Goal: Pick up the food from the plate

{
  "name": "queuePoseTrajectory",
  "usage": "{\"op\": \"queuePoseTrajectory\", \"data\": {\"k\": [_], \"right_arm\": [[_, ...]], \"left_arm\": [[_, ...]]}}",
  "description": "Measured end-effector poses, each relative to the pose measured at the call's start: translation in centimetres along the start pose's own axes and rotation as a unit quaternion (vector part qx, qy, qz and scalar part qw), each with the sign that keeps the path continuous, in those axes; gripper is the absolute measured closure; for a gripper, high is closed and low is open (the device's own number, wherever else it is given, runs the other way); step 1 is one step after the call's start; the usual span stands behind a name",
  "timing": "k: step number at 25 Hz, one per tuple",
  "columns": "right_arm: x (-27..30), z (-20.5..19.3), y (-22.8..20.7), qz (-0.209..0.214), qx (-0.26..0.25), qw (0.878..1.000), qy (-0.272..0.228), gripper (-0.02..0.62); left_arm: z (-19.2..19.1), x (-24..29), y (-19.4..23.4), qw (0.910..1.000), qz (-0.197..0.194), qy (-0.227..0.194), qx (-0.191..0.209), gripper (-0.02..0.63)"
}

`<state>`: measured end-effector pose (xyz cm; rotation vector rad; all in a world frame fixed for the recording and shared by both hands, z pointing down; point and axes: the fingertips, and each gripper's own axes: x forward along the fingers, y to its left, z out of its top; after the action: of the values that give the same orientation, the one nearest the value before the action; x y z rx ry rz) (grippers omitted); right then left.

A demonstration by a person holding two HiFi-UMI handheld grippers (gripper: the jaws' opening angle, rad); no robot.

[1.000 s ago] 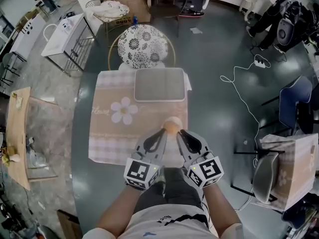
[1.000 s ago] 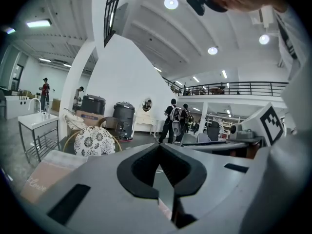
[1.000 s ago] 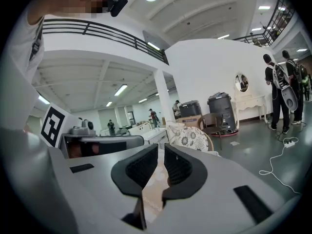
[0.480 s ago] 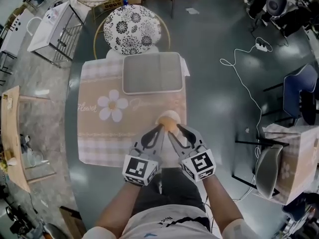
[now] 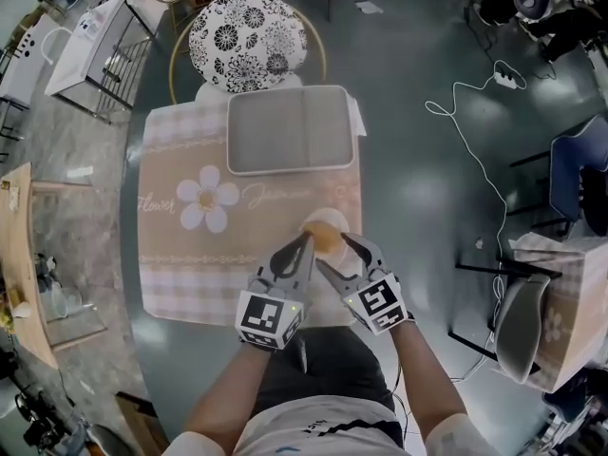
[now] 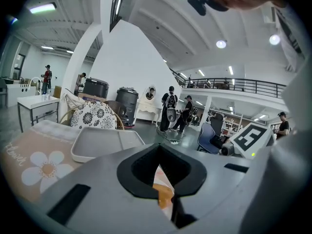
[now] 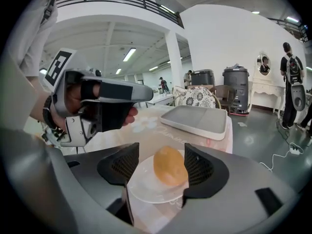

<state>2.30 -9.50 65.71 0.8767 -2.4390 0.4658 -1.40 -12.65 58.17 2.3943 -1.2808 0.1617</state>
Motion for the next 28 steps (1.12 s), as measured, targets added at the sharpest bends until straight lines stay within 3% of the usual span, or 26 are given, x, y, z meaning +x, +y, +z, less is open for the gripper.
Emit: {"op": "queuePoseTrajectory", "data": {"k": [5,11,28], "right_arm": [[1.5,-2.1,-0.1,0.011,-0.026,0.999,0.030,0.299],[2.8,-3.8,-1.1,-0.009,-0.055,0.997,0.045,0.296],[5.4,-6.5,-1.8,-0.012,-0.117,0.987,0.113,0.281]], "left_arm": [[-0.8,0.7,0.4,1.0000,0.001,0.003,0.003,0.600],[-1.6,1.0,1.1,1.0000,0.005,0.004,-0.006,0.600],[-2.9,0.9,2.3,0.9998,0.015,0.013,-0.008,0.600]]}}
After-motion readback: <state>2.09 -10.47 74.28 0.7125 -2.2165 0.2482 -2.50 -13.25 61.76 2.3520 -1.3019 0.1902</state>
